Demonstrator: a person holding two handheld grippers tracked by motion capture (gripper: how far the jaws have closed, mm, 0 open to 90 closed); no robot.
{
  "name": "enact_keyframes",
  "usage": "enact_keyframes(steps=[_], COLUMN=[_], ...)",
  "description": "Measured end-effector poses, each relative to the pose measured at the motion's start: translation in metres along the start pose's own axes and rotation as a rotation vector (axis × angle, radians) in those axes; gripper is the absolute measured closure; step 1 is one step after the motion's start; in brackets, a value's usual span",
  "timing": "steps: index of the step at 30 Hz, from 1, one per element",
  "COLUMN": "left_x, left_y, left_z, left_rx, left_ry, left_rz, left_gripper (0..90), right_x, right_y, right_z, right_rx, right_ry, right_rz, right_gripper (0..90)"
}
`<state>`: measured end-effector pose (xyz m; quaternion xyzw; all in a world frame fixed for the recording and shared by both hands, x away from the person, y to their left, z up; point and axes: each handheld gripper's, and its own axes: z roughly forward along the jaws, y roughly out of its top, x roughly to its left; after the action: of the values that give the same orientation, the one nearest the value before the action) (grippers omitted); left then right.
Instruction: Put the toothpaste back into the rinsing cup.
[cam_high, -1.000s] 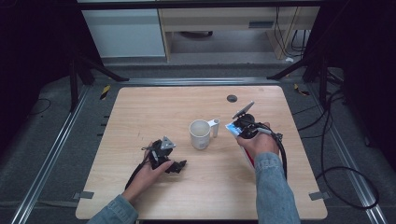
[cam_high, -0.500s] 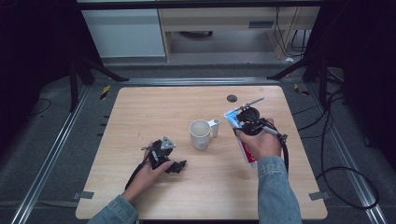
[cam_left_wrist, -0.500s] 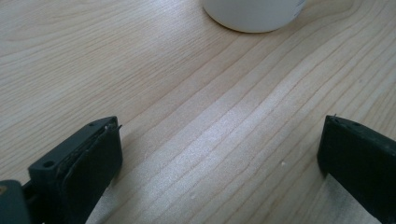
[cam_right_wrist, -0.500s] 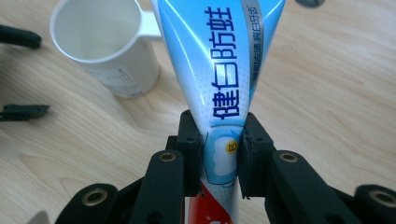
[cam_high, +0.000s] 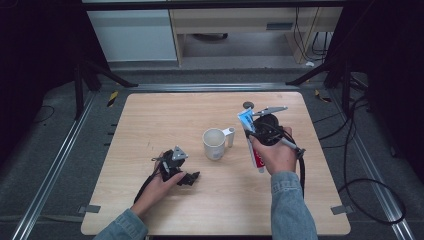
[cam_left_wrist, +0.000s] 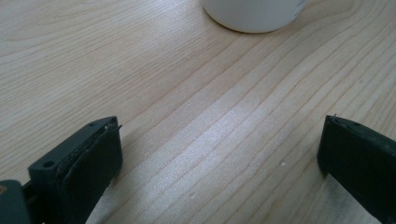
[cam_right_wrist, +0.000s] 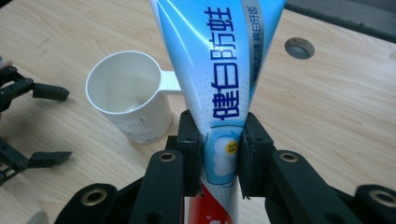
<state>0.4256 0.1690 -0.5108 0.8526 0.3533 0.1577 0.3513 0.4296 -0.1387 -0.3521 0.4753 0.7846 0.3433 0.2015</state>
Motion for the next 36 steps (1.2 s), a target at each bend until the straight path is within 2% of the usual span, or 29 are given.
enact_keyframes(steps=[3, 13, 18, 19, 20, 24, 26, 29, 36], left_x=[0.0, 0.0, 0.0, 0.0, 0.0, 0.0, 0.0, 0.0, 0.0], left_y=[0.0, 0.0, 0.0, 0.0, 0.0, 0.0, 0.0, 0.0, 0.0], left_z=[0.0, 0.0, 0.0, 0.0, 0.0, 0.0, 0.0, 0.0, 0.0], left_rx=[0.0, 0.0, 0.0, 0.0, 0.0, 0.0, 0.0, 0.0, 0.0], left_ry=[0.0, 0.0, 0.0, 0.0, 0.0, 0.0, 0.0, 0.0, 0.0], left_rz=[0.0, 0.0, 0.001, 0.0, 0.0, 0.0, 0.0, 0.0, 0.0], left_gripper=[0.0, 0.0, 0.0, 0.0, 0.0, 0.0, 0.0, 0.0, 0.0], right_x=[0.001, 0.001, 0.004, 0.006, 0.006, 0.012, 0.017, 0.024, 0.029], right_y=[0.0, -0.007, -0.009, -0.01, -0.01, -0.011, -0.012, -0.011, -0.009], right_z=[0.0, 0.002, 0.001, 0.0, 0.0, -0.001, 0.0, 0.002, 0.002], right_rx=[-0.02, -0.097, -0.147, -0.174, -0.174, -0.223, -0.256, -0.279, -0.333], right_ry=[-0.002, 0.0, -0.021, -0.033, -0.033, -0.073, -0.092, -0.125, -0.13], right_rz=[-0.003, 0.031, 0.041, 0.06, 0.06, 0.116, 0.123, 0.1, 0.11], right_gripper=[73.6, 73.6, 73.6, 73.6, 73.6, 73.5, 73.5, 73.5, 73.5])
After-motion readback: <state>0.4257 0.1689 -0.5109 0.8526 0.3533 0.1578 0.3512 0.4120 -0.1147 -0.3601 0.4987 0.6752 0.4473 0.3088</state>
